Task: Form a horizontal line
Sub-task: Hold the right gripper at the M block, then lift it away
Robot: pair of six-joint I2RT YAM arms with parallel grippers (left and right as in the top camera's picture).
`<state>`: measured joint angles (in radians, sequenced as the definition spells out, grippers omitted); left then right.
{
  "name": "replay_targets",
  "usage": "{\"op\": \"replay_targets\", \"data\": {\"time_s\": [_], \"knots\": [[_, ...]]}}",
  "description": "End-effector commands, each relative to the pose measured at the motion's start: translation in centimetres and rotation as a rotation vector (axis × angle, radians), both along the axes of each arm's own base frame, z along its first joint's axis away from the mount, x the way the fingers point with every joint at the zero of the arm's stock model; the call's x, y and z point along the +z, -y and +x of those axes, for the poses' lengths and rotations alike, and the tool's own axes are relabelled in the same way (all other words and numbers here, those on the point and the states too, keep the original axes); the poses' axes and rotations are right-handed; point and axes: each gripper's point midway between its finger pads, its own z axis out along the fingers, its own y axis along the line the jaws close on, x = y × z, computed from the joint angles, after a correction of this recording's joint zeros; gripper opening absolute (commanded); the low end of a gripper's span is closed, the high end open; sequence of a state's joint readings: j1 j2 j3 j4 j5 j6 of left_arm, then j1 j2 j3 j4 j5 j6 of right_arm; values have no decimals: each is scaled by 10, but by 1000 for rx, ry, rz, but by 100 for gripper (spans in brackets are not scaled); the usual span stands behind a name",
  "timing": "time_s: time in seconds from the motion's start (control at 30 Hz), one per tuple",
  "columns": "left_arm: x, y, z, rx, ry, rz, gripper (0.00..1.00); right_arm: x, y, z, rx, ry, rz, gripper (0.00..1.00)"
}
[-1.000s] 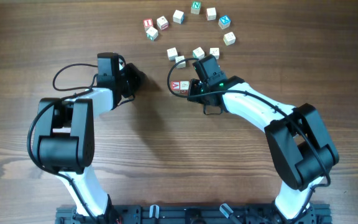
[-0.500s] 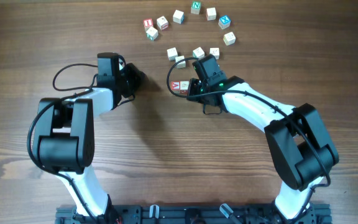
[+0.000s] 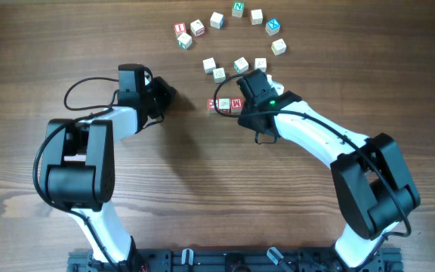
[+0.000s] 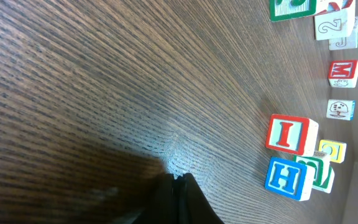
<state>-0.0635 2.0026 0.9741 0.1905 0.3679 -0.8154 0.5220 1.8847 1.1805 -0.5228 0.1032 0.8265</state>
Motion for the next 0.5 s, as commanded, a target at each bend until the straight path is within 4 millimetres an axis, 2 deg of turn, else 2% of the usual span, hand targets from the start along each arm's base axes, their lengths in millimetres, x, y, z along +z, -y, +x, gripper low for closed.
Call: {"op": "replay_targets", "data": {"time_s": [0.0,0.13,0.47], "knots": [[0,-5,-3,1,4,30,4,15,12,21,-83,96,-6,5],[0,-5,-3,1,2,30,4,17,15,34,-104,137,14,5],[0,-5,-3,2,1,30,4,1,0,40,-78,124,77,5]]}}
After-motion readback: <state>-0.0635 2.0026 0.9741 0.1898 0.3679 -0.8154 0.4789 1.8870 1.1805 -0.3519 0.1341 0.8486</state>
